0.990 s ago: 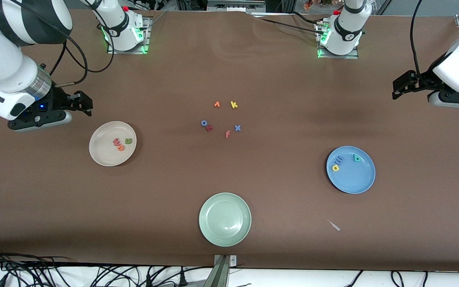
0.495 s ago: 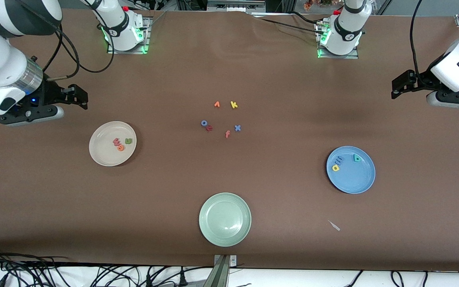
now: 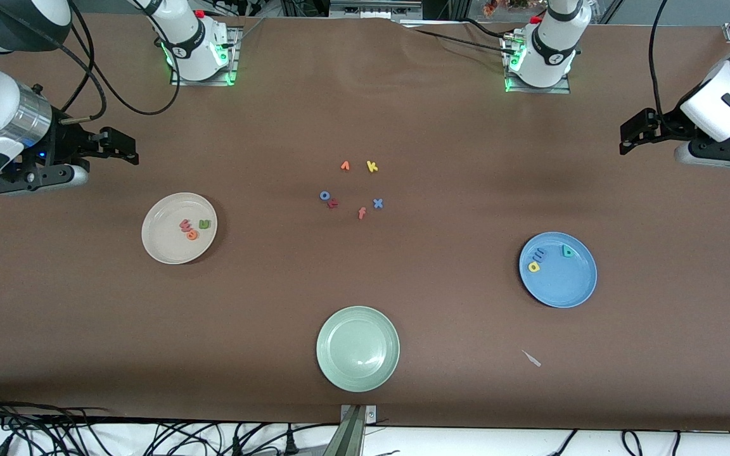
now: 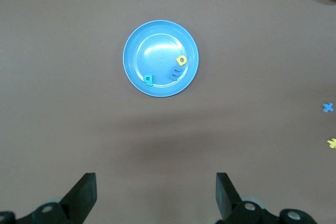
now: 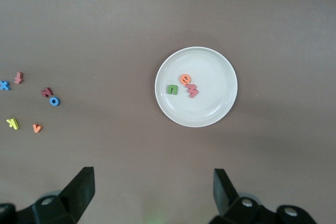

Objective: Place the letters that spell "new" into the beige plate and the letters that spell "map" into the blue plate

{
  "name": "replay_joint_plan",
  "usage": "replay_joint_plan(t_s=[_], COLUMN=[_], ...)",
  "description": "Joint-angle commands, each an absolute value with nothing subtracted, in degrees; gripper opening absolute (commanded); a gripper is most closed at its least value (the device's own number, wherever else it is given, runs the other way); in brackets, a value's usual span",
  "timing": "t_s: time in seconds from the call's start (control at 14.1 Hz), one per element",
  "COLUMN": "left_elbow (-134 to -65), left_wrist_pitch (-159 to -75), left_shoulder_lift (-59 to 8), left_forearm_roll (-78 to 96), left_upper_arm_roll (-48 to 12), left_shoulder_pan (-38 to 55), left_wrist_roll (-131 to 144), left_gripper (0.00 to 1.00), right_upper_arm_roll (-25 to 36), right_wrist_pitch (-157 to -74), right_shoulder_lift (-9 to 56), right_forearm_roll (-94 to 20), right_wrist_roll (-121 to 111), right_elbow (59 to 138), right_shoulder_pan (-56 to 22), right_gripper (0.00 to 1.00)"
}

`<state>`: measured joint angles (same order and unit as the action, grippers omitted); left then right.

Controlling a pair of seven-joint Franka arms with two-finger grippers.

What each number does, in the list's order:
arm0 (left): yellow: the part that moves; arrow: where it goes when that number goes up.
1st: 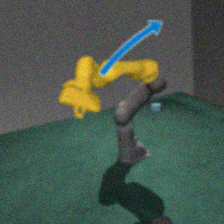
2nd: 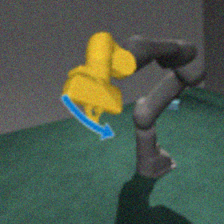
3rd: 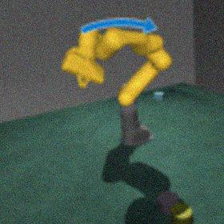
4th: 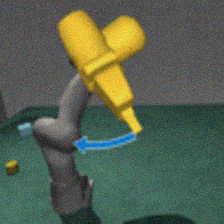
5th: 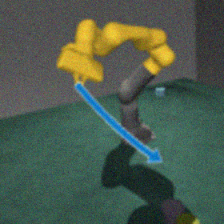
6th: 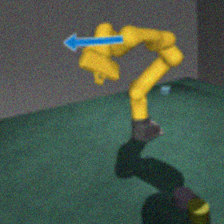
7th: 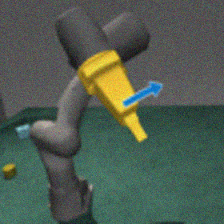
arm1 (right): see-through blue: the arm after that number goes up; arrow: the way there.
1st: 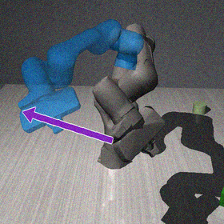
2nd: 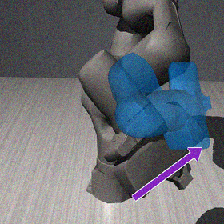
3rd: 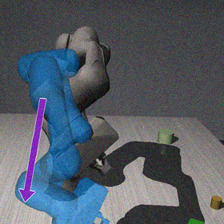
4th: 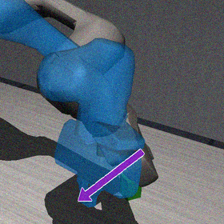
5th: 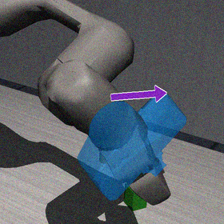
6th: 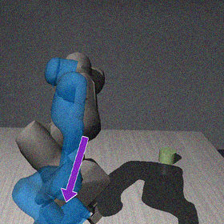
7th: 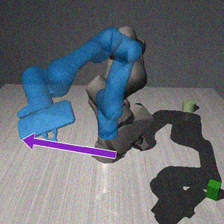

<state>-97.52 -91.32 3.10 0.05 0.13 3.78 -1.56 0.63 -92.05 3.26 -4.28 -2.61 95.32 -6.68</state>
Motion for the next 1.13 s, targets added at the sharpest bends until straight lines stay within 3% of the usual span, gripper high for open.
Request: replay_joint_plan(t_s=[0.0, 1.06], left_elbow=[-98.7, -98.35], left_wrist_pitch=[-92.37, -92.11], left_shoulder_lift=[4.22, 4.13], left_forearm_roll=[1.14, 0.44], left_upper_arm_roll=[0.53, -0.44], left_shoulder_pan=[3.87, 4.48], left_wrist_roll=[-2.9, -2.64], left_gripper=[1.0, 1.0], right_upper_arm_roll=[0.26, 0.0], right_wrist_pitch=[-91.14, -92.29], right_shoulder_lift=[3.69, 3.96], right_forearm_roll=[-3.87, 0.0], right_wrist_roll=[-2.99, -3.78], right_elbow=[93.78, 93.52], right_shoulder_pan=[-6.24, -6.59], right_gripper=[1.0, 1.0])
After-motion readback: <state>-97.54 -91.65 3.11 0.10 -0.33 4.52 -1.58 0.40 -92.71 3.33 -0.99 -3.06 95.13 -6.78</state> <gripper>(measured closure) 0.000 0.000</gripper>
